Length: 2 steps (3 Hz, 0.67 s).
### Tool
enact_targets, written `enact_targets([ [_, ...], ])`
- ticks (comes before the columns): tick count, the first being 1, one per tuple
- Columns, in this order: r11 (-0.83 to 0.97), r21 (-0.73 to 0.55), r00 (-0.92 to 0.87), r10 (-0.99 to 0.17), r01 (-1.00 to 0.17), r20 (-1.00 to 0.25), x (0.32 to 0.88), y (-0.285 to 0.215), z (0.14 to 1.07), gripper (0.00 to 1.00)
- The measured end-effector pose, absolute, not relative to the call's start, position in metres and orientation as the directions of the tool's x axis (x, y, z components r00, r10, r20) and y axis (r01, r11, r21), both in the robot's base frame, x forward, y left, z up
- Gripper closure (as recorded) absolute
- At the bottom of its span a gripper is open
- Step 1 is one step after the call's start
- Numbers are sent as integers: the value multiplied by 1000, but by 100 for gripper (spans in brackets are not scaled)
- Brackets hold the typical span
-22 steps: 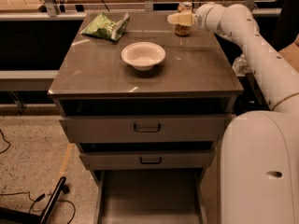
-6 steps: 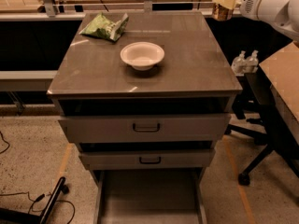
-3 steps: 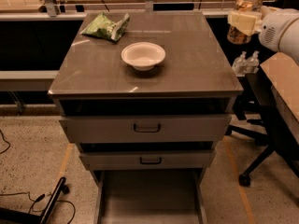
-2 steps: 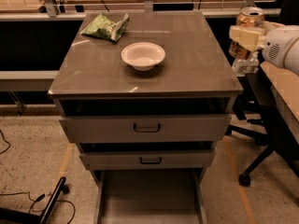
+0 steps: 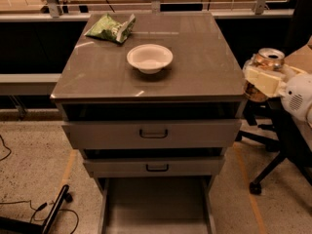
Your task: Place orange can into bottom drawer
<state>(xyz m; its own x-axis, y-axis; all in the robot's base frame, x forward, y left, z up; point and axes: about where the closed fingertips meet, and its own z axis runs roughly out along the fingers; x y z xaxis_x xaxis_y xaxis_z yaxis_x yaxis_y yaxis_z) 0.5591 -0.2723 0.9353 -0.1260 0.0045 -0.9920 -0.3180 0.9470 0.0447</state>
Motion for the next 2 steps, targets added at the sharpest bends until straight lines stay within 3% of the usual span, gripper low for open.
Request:
enact_targets([
  [2, 918, 177, -234, 96, -354, -967, 499, -285, 857, 100],
])
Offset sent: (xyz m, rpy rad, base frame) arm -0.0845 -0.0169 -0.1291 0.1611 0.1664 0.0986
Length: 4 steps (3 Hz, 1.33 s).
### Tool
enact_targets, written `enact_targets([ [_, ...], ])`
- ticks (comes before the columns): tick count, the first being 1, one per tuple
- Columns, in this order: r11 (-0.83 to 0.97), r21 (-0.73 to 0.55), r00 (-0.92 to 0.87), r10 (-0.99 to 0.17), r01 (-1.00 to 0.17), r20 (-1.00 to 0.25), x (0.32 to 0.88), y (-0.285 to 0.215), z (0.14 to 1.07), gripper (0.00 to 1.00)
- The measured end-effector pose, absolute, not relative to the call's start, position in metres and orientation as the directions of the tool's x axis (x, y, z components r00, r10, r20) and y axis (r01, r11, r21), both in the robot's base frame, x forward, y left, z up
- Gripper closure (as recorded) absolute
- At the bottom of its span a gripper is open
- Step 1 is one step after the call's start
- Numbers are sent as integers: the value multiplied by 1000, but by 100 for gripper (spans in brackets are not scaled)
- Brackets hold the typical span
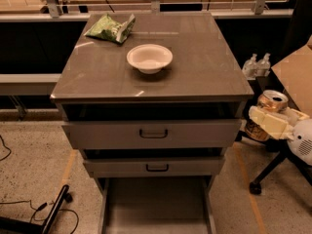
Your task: Place orange can into bottom drawer
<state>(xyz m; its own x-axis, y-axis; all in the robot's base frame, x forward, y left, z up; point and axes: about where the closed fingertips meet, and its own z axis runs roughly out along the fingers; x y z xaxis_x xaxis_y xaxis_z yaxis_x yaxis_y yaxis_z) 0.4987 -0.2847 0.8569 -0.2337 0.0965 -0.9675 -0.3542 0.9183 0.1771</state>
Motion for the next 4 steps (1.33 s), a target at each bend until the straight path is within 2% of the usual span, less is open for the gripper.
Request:
enact_targets([
  [2, 919, 182, -256, 92, -351, -962, 486, -300, 826, 100],
  [3, 920, 146, -295, 35, -363, -955, 465, -336, 783, 100],
  [4, 890, 106, -357, -67, -444, -932, 440, -364, 728, 100],
])
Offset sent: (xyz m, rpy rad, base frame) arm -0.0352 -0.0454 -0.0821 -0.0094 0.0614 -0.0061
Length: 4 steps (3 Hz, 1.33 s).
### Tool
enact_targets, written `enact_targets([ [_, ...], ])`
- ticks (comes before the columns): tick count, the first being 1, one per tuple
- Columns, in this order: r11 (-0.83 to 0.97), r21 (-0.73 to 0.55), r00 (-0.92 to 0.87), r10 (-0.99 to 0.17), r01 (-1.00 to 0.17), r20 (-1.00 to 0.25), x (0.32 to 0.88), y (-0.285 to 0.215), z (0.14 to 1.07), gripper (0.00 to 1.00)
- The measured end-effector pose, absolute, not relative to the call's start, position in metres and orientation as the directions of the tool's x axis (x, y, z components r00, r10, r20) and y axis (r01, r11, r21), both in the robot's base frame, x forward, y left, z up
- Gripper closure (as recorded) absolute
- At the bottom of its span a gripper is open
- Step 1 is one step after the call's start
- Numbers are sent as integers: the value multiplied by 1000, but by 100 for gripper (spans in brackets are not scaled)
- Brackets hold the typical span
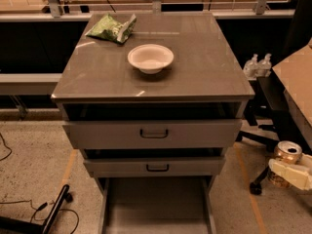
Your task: Place orange can into bottom drawer
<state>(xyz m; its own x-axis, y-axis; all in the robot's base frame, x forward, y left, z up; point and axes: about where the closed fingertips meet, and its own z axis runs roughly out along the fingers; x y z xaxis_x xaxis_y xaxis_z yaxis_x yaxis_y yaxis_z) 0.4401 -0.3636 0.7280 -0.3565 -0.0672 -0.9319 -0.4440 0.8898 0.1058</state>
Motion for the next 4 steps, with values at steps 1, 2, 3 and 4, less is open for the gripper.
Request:
enact_targets([
  [1, 855, 85, -376, -133, -511, -917, 425, -367, 686, 100],
  [2, 821, 106, -395, -153, -561, -906, 409, -359, 644, 100],
  [3, 788, 145, -407, -143, -599, -902, 392, -349, 613, 100],
  [4, 789, 139, -403, -147, -598, -903, 392, -348, 614, 100],
])
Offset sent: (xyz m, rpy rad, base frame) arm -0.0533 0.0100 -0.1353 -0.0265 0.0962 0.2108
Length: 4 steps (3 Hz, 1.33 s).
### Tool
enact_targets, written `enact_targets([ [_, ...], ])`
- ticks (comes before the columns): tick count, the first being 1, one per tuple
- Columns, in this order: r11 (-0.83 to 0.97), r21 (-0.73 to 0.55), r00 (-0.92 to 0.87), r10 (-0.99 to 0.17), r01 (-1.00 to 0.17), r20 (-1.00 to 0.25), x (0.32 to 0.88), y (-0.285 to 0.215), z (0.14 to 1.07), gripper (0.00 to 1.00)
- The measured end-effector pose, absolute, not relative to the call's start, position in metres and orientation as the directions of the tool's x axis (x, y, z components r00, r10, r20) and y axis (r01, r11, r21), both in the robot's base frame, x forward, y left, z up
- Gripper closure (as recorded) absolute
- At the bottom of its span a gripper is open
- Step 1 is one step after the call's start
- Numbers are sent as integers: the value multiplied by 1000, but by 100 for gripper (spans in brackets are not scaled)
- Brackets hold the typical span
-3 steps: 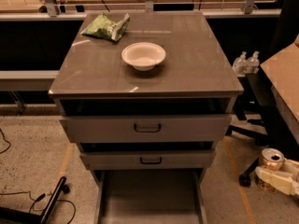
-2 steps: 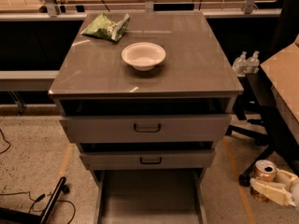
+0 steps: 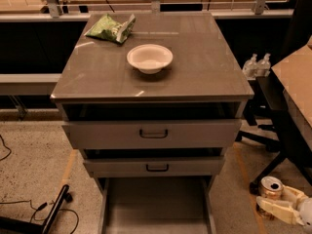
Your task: Place orange can into bottom drawer
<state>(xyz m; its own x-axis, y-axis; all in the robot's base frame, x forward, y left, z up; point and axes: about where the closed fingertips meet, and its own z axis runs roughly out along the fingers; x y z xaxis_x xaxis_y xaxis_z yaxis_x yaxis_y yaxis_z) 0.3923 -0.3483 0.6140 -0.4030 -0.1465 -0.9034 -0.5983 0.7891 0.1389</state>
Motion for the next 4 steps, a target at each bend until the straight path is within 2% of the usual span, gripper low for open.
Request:
enact_targets([
  [2, 728, 167, -392, -150, -665, -908, 432, -322, 522, 100],
  [4, 591, 189, -335, -147, -784, -931, 458, -251, 426, 100],
])
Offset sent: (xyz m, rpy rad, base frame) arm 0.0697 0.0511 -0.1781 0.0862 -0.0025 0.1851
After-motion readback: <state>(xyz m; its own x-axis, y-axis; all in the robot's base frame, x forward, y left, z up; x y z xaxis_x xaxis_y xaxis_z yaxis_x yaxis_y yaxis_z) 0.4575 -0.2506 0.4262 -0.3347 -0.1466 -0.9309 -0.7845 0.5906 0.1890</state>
